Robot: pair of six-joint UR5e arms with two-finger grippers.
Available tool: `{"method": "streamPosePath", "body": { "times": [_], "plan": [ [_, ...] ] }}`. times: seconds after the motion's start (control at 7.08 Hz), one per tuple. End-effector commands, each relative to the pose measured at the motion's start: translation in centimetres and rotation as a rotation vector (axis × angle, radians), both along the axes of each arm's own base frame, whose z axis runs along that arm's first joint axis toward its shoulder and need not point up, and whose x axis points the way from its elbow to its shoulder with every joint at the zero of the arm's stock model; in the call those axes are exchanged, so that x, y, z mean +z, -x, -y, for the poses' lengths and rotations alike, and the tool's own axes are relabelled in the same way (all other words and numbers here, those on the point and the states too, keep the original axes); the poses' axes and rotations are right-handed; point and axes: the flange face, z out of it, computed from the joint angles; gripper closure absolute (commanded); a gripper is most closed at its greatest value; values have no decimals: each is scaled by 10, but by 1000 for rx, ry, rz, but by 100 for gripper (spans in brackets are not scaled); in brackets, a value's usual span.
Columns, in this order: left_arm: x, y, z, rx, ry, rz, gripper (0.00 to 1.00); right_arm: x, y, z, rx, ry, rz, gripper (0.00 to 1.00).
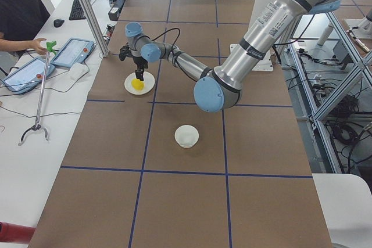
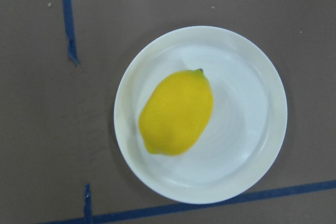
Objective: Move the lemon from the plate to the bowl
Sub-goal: 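Move the left gripper over the yellow lemon on the white plate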
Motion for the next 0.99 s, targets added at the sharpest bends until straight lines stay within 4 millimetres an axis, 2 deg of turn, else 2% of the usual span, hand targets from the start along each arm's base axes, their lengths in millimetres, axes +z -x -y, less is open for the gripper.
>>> {"method": "streamPosePath", "body": {
  "times": [0.0,0.42,0.85],
  "plan": [
    [-1,-36,27,-6,-41,33,0,0,0,0,0,0,0,0],
    [30,-45,37,-6,-58,25,0,0,0,0,0,0,0,0],
    [38,-46,38,1,-55,34,0,0,0,0,0,0,2,0]
  ]
}}
